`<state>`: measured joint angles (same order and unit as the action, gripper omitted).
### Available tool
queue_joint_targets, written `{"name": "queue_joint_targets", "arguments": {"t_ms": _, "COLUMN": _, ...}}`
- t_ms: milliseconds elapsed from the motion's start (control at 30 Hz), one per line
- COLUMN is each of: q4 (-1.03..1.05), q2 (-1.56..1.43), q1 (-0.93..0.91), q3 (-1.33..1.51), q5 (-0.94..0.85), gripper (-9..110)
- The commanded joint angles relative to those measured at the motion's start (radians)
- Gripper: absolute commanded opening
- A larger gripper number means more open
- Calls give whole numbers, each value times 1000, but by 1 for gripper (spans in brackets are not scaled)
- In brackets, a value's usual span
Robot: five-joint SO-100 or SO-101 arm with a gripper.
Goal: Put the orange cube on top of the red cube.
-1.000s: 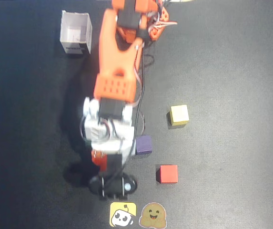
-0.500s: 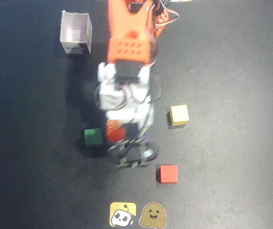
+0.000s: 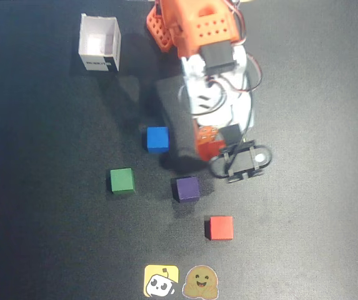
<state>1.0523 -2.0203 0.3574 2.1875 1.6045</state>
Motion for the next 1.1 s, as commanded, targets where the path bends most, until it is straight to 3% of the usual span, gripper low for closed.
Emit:
{"name": "queue_joint_targets", "arguments": {"t_ms": 0, "q4": -23, "q2": -48, "q1": 38, "q3": 14, "q5": 11, "gripper": 10}}
{"name": "queue_joint_targets", "arguments": {"t_ms": 1067, "q4": -78, "q2": -126, "q1": 89, "q3": 155, "q5": -117, "gripper": 10}}
